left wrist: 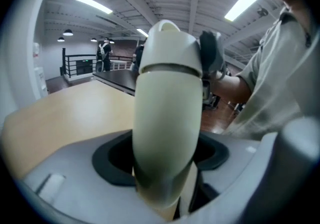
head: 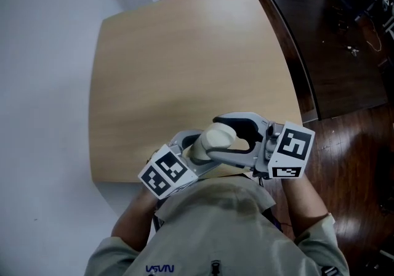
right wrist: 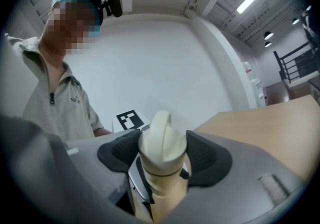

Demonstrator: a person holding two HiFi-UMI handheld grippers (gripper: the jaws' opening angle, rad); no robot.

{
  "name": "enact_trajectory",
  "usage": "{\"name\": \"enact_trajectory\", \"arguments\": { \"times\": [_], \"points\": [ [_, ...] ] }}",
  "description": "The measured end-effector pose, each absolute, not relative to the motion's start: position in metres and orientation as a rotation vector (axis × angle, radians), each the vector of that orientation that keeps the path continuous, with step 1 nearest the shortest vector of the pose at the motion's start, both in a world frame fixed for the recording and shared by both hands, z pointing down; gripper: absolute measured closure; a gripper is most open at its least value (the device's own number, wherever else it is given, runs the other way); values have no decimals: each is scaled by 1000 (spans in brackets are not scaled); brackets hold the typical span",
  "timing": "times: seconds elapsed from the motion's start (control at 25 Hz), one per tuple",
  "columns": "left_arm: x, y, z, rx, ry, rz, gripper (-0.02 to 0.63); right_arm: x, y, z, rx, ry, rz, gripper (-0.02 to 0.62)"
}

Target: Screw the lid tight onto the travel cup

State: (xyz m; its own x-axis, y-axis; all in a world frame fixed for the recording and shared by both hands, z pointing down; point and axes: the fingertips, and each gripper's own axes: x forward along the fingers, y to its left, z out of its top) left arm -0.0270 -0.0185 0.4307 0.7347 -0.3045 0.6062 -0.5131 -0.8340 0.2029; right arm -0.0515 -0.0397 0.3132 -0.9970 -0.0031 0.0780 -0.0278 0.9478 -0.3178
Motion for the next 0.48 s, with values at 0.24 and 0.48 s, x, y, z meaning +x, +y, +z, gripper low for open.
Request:
{"name": "enact_trajectory", "arguments": {
  "times": [0.24, 0.48],
  "points": [
    [-50, -56, 445, 2533, -1183, 1025, 285, -42, -79, 332, 470, -3017, 856, 307],
    [-58, -78, 465, 2470, -1443, 1247, 287, -30, -104, 363, 904, -2828, 1190, 307]
  ]
}}
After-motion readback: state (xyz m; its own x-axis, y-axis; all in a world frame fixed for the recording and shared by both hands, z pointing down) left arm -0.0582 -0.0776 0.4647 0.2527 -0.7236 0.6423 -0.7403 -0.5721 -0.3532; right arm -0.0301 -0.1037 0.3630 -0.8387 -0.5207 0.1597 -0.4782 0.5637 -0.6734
